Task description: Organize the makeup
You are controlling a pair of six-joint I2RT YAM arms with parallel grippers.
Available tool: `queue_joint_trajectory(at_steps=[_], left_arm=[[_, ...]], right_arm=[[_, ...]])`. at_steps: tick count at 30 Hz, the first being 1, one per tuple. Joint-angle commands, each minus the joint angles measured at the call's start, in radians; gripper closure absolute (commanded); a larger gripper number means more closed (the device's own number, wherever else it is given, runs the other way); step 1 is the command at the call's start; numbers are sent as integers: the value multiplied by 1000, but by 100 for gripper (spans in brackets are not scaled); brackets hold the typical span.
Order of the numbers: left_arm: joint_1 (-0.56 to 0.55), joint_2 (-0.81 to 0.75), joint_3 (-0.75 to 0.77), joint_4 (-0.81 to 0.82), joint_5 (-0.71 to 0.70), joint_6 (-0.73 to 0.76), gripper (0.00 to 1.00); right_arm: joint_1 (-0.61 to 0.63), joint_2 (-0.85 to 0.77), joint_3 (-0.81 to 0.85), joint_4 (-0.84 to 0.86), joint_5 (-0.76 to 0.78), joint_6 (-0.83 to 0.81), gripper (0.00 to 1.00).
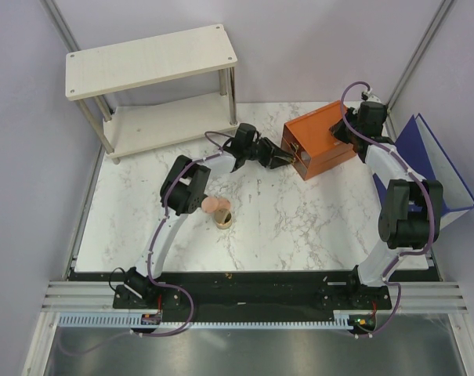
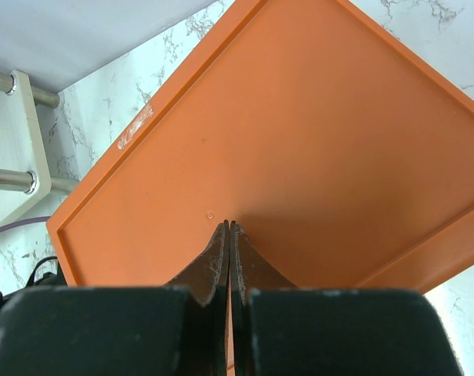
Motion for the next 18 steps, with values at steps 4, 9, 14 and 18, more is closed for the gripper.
queue_joint_trajectory(at_steps=[4,9,14,18], left_arm=[[-18,61,53,-105,-78,-4,70],[-11,79,154,-259,-63,100,84],[4,110,289,-531,-85,284,92],[17,81,260,-614,-116,347,93]], right_arm=[[-3,80,-91,-350,41,-55,100],[-1,94,-87,-349,37,-55,100],[-3,105,-81,-350,34,-55,100],[-1,114,-78,-349,30,-58,100]])
